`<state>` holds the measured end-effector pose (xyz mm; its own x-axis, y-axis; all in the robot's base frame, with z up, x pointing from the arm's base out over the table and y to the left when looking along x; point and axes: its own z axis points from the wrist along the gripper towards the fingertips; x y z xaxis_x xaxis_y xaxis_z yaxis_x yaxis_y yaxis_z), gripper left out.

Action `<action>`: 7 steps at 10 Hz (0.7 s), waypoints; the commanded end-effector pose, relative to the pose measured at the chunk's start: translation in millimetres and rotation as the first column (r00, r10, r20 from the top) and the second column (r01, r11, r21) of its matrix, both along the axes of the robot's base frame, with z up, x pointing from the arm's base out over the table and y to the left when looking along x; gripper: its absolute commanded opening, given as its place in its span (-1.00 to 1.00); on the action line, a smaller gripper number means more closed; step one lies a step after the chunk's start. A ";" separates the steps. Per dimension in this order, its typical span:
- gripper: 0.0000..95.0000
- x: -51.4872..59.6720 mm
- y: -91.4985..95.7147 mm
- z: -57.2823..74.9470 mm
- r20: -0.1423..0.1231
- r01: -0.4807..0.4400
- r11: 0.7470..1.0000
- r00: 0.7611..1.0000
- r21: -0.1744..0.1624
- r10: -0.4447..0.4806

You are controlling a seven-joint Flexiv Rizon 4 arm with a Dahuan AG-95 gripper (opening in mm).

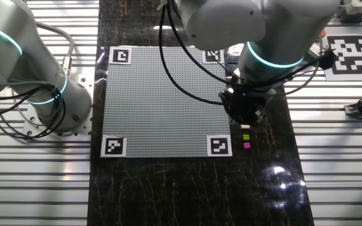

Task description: Build with small Lego blocks

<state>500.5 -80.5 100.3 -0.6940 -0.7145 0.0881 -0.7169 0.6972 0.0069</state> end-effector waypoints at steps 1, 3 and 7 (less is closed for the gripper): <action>-1.00 -0.3 -0.4 0.0 0.002 -0.005 1.000 1.000 0.002 0.005; -1.00 -0.3 -0.4 0.0 0.002 -0.030 1.000 1.000 0.005 0.030; -1.00 4.2 -10.3 -9.0 0.005 -0.075 0.997 0.997 0.006 0.075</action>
